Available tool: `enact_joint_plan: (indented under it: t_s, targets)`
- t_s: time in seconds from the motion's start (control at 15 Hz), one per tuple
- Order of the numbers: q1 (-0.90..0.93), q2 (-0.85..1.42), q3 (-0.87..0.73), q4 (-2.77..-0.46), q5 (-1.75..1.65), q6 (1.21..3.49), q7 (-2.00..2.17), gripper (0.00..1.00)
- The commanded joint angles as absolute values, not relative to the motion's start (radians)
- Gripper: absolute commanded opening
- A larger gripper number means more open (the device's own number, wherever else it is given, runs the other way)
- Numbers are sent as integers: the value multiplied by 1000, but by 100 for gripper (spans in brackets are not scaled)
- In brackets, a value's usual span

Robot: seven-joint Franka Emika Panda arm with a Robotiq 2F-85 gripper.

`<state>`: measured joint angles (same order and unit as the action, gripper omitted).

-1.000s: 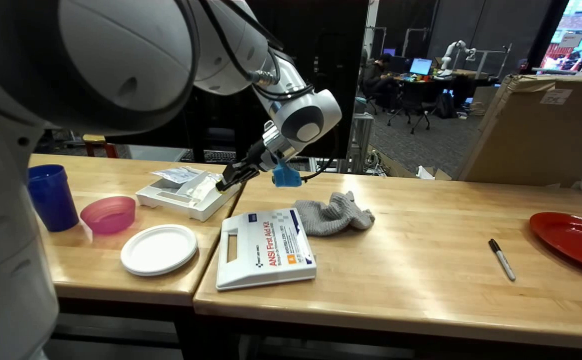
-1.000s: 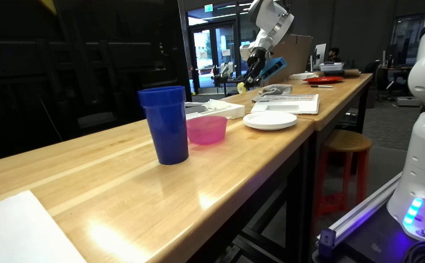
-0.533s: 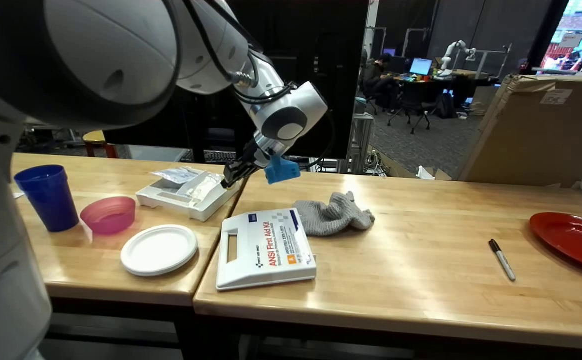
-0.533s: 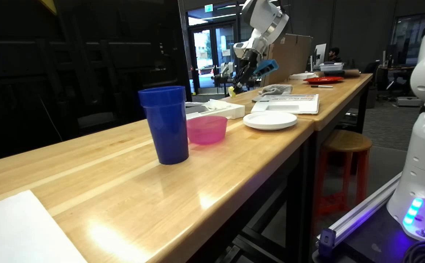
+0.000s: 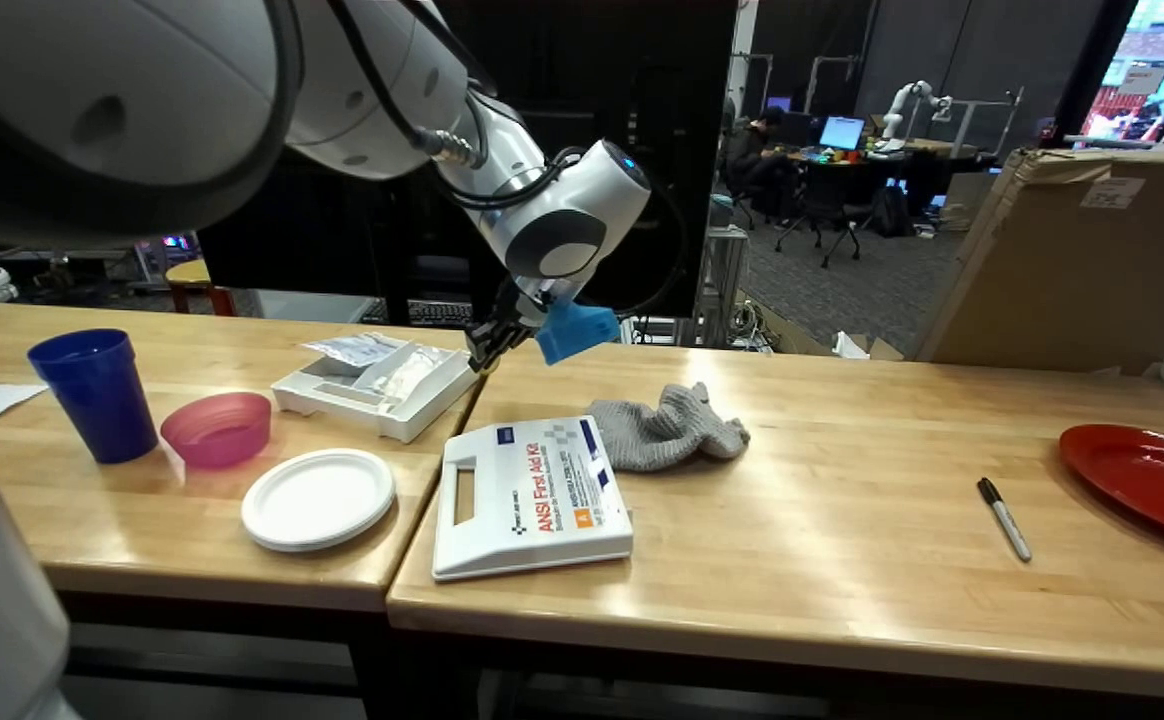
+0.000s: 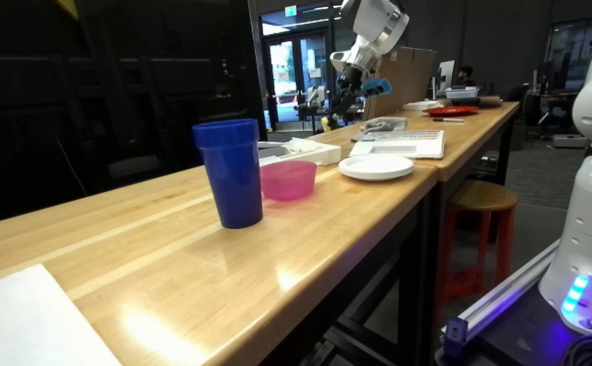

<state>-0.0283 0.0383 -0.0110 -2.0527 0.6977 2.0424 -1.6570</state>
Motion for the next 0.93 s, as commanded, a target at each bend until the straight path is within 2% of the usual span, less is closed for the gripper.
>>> enact_joint_plan:
  t_s: [0.0,0.87]
  targets:
    - [-34,14,-17,-2086,696,2072,-1718,4]
    - [-69,83,-43,-2068,779,2098,-2105,4]
